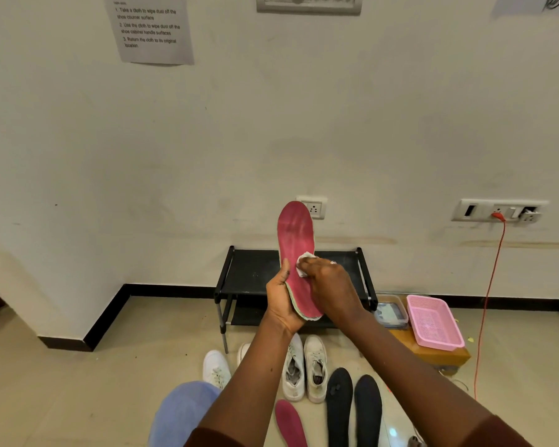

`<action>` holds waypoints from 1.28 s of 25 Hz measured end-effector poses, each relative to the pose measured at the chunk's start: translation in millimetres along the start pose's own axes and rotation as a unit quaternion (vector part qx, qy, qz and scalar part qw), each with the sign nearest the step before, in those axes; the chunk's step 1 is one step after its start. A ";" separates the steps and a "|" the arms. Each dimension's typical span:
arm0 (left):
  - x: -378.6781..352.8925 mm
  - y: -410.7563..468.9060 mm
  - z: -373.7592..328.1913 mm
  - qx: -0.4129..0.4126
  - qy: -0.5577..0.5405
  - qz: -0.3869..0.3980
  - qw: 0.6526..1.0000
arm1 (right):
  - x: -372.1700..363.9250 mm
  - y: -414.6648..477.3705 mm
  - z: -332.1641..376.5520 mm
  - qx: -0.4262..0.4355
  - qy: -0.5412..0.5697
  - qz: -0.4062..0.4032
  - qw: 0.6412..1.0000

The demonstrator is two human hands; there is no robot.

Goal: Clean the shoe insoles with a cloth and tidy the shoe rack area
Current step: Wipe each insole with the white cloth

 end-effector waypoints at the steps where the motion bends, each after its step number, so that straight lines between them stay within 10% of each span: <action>1: 0.7 -0.1 -0.6 -0.004 -0.005 -0.004 1.000 | -0.2 -0.6 2.4 -0.002 0.005 0.003 1.000; 32: 13.1 -0.7 15.1 0.012 -0.048 -0.058 0.997 | 6.2 -49.8 10.2 -0.029 0.148 0.066 0.986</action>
Point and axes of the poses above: each hand's wrist, its own y-axis towards the middle knuckle, its own x-axis out of the back of the hand, z = x × y, the point moved 3 cm from there along y, towards the middle knuckle, and after that the axes turned 7 degrees about y, right-handed, at the moved point
